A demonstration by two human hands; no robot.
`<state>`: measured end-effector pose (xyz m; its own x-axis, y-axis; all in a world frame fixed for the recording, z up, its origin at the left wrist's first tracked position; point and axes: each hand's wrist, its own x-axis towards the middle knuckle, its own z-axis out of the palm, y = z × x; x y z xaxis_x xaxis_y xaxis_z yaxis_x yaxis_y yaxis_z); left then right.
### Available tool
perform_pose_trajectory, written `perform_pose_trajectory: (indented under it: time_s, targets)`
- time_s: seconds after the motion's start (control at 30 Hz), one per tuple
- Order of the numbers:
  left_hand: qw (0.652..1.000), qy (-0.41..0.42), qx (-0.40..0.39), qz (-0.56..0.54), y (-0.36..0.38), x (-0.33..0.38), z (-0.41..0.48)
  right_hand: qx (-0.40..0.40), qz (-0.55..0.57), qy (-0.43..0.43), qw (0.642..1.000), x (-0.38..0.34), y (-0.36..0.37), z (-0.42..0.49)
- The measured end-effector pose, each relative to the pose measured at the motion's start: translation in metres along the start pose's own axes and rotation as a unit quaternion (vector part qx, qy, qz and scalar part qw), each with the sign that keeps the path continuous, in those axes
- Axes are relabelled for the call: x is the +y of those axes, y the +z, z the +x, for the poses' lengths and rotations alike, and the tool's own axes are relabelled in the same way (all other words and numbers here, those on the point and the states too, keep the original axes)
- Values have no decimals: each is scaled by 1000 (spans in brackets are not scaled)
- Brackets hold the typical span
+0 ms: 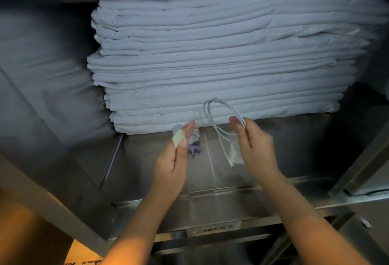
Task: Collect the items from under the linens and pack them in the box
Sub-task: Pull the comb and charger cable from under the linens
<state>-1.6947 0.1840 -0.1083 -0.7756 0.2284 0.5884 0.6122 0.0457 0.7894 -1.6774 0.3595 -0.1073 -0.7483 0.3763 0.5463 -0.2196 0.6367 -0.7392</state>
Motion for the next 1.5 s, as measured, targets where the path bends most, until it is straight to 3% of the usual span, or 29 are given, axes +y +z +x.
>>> perform_pose_trajectory:
  time_s: [0.1,0.2,0.33,0.47,0.83,1.33,1.5]
  targets:
    - [978,-85,46,-187,3,8,7,-4,212,87,973,-8,-4,4]
    - [922,-197,77,-326,3,9,9,-30,363,143,920,-8,-9,10]
    - [871,-266,68,-407,2,7,9,-60,518,205,828,-5,-17,12]
    - [832,-316,54,-453,1,6,8,-106,594,215,768,-2,-18,12]
    - [806,-322,90,-489,2,18,-11,-257,692,271,618,7,-2,14]
    - [804,-274,234,-473,-47,76,-101,-439,697,300,481,-51,34,-40]
    - [801,-265,293,-450,-61,107,-152,-479,678,320,456,-83,32,-83]
